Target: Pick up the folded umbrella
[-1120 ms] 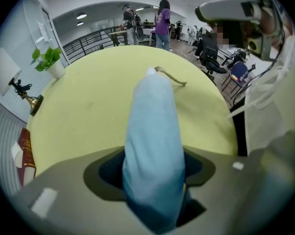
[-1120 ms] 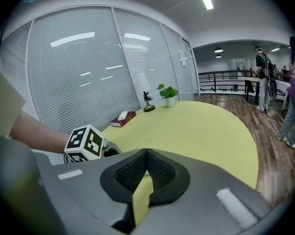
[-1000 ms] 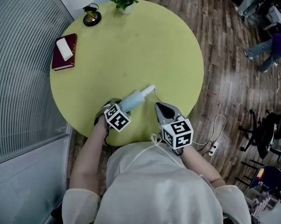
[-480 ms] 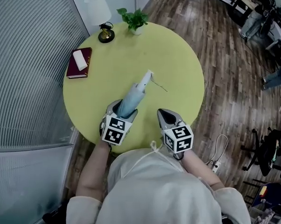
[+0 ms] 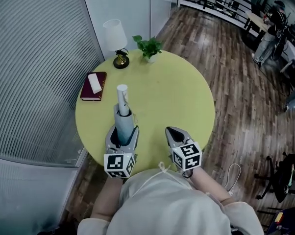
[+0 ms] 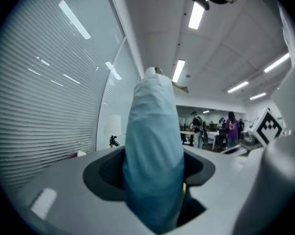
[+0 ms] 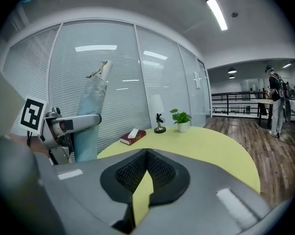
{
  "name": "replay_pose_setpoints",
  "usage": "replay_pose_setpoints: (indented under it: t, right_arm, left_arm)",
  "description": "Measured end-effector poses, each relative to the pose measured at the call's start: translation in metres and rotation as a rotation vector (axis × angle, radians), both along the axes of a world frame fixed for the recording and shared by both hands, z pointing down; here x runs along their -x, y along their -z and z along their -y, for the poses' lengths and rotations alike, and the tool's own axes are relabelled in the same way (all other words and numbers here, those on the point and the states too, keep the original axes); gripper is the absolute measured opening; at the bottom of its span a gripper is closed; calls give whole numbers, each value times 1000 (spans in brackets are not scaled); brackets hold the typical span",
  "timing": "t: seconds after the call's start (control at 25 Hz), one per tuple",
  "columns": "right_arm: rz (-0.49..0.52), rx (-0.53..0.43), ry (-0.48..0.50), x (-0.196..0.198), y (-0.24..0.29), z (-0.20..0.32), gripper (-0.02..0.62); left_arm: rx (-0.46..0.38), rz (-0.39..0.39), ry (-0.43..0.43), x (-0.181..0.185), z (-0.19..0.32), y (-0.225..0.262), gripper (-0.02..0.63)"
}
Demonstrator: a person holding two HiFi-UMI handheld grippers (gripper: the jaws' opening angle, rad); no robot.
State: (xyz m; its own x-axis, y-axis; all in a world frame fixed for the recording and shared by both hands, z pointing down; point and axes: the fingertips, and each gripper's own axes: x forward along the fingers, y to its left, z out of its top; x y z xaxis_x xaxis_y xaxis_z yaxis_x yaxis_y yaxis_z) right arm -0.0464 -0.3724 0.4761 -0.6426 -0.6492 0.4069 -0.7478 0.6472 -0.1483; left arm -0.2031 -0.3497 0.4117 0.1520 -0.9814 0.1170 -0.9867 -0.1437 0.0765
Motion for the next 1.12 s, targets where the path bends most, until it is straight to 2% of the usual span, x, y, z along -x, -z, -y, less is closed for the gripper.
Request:
replay_pose_setpoints:
  t: [0.16,0.32,0.48,1.12]
  right_arm:
    - [26,-21,26,3,13,1,0]
    - [49,-66,41,1,28,6,0]
    - [46,-100,37,0,35,6,-1]
    - [15,-108,43,4,37,-3,-1]
  left_arm:
    - [4,-71,67,16,-14,0,301]
    - [14,-53,92,23,-17,-2,301]
    - [9,-36,94,22,-16,0,301]
    - [66,-48,53,8,-17,-13,301]
